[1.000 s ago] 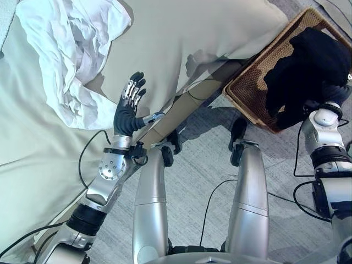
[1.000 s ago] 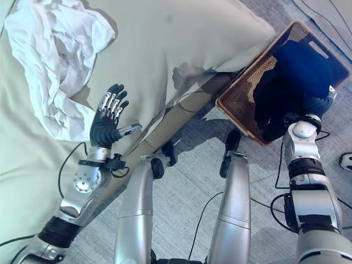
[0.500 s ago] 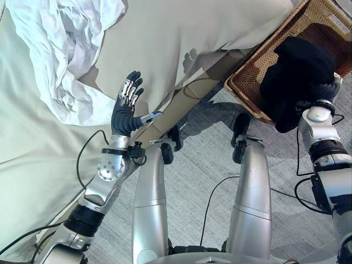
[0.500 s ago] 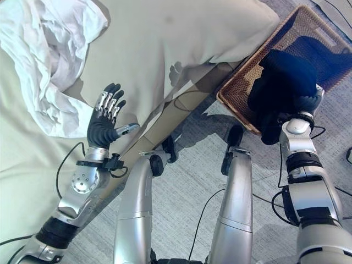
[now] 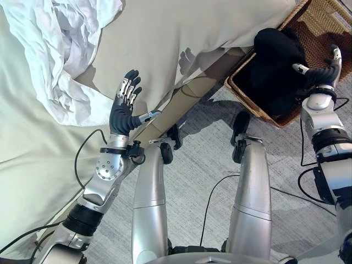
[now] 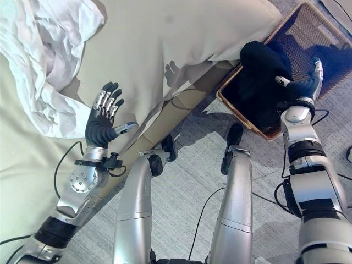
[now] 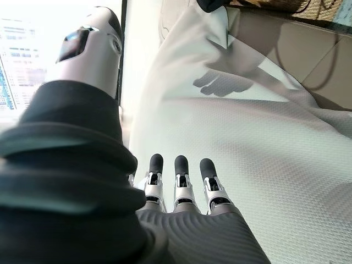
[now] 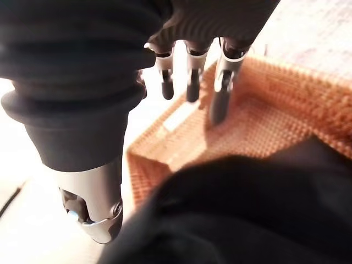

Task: Pick up clothes into the bucket

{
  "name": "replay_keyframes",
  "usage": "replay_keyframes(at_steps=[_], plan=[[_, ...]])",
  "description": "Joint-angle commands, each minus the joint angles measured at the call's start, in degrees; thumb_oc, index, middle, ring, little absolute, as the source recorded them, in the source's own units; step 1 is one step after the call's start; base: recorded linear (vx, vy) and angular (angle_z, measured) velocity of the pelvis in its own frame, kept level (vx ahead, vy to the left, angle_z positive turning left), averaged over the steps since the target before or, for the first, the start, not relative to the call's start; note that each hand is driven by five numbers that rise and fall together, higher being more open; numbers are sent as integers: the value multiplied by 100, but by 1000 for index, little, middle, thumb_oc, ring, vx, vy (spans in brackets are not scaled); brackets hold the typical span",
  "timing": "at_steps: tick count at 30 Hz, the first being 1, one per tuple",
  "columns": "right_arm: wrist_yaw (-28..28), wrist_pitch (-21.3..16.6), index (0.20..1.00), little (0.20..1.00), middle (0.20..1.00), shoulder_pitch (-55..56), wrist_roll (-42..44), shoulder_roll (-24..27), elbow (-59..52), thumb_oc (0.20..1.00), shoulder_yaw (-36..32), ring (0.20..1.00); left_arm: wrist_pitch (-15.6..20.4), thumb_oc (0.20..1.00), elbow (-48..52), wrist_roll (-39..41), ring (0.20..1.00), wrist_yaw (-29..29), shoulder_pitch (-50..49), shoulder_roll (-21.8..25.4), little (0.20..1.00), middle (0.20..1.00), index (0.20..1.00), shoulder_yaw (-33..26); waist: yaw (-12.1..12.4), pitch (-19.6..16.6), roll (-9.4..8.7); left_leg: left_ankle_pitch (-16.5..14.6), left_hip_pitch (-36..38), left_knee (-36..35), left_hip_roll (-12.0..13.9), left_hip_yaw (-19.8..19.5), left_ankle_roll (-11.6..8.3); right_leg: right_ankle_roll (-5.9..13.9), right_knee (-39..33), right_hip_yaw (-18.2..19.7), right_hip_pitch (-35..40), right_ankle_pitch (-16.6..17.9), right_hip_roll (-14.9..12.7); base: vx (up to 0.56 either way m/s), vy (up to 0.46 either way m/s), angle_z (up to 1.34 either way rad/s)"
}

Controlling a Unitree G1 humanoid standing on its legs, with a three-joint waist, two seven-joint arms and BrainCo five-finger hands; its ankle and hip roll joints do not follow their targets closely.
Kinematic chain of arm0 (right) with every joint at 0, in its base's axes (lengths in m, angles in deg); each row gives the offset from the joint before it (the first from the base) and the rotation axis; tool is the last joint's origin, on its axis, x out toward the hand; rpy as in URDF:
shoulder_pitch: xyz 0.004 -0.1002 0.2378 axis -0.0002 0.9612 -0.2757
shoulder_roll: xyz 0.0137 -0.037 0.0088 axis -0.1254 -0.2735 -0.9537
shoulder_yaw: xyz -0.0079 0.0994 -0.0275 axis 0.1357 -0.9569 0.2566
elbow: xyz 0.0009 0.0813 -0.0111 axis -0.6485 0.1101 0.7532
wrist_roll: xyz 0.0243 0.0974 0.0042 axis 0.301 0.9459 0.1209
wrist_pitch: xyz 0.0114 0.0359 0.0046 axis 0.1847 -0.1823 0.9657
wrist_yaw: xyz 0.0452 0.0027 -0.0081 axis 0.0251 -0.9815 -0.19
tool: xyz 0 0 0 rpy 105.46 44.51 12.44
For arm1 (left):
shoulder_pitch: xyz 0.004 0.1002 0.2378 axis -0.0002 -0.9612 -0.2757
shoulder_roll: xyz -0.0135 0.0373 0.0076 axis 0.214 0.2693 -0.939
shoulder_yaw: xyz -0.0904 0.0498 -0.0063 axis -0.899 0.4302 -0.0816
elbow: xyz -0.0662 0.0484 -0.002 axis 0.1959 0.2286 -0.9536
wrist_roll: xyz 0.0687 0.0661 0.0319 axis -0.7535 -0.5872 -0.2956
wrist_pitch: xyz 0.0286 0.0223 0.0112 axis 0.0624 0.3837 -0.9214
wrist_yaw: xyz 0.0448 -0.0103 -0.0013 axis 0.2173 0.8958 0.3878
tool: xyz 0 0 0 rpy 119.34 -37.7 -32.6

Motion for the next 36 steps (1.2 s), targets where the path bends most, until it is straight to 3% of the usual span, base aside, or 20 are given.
replay_keyframes(at_steps=[1, 10, 11, 15, 16, 17, 18, 19, 21, 28, 36], plan=[[-217, -150, 1000, 1000, 1000, 353, 26, -13, 172, 1000, -97, 1000, 383, 1000, 309, 61, 1000, -124, -223, -227, 1000, 1000, 1000, -180, -74, -656, -3, -583, 173, 211, -31, -121, 2, 235, -88, 129, 373, -134, -136, -20, -14, -3], [-381, -182, 1000, 1000, 1000, 333, 69, -158, 173, 1000, -204, 1000, 391, 1000, 163, -39, 1000, -185, 26, -267, 1000, 1000, 1000, -163, -79, -677, -48, -153, 674, -759, -14, -113, -104, 338, -992, -123, 992, 198, -152, -43, -25, 0], [-449, -334, 1000, 1000, 1000, 510, 129, -304, -207, 1000, -302, 1000, 422, 1000, 42, -93, 1000, -195, 114, -314, 1000, 1000, 1000, -207, -92, -690, -83, 63, 987, -1248, -3, -176, -159, 412, -1413, -269, 1343, 361, -165, -47, -27, 0], [-492, -511, 1000, 1000, 1000, 1008, 72, -587, -1067, 1000, -463, 1000, 459, 1000, -196, -112, 1000, -221, 152, -405, 1000, 1000, 1000, -222, -120, -687, -145, 345, 1478, -1906, -34, -286, -224, 472, -1991, -457, 1906, 559, -196, -42, -63, 5], [-486, -597, 1000, 1000, 1000, 1191, 34, -709, -1428, 1000, -520, 1000, 473, 1000, -243, -147, 1000, -238, 155, -429, 1000, 1000, 1000, -287, -131, -687, -179, 616, 1570, -2173, -44, -273, -199, 439, -2270, -549, 2035, 807, -212, 1, -87, 8], [-479, -611, 1000, 1000, 1000, 1376, -13, -817, -1636, 1000, -601, 1000, 476, 1000, -303, -169, 1000, -250, 146, -438, 1000, 1000, 1000, -297, -126, -717, -192, 553, 1830, -2377, -58, -355, -258, 503, -2411, -620, 2301, 729, -196, -57, -106, 14], [-425, -712, 1000, 1000, 1000, 1718, -125, -1077, -2105, 1000, -633, 1000, 480, 1000, -508, -253, 1000, -311, 108, -478, 1000, 1000, 1000, -368, -125, -713, -251, 883, 2131, -2810, -62, -380, -251, 487, -2866, -814, 2670, 1007, -221, 33, -111, 28], [-385, -755, 1000, 1000, 1000, 1893, -197, -1191, -2315, 1000, -639, 1000, 465, 1000, -656, -339, 1000, -368, 92, -502, 1000, 1000, 1000, -412, -124, -715, -288, 953, 2323, -2979, -63, -410, -270, 505, -3022, -893, 2886, 1070, -213, -47, -76, 33], [-389, -749, 1000, 1000, 1000, 1909, -204, -1197, -2331, 1000, -645, 1000, 468, 1000, -658, -343, 1000, -371, 87, -499, 1000, 1000, 1000, -406, -129, -698, -286, 965, 2361, -3006, -66, -417, -271, 504, -3048, -907, 2929, 1079, -214, 26, -46, 27], [115, -659, 1000, 1000, 1000, 2969, -1145, -1779, -3453, 1000, -175, 1000, 116, 1000, -1700, -1627, 1000, -877, -108, -493, 1000, 1000, 1000, -764, 12, -706, -612, 1311, 3958, -4026, -40, -685, -373, 586, -3961, -1469, 4800, 1250, -244, 98, -58, 20], [549, -660, 1000, 1000, 1000, 3666, -1042, -2228, -3660, 1000, 40, 1000, -223, 1000, -2172, -2594, 1000, -1182, -206, -482, 1000, 1000, 1000, -838, 249, -894, -806, 1456, 5065, -4650, -6, -891, -417, 666, -4403, -1938, 6091, 1247, -236, 111, -14, 21]])
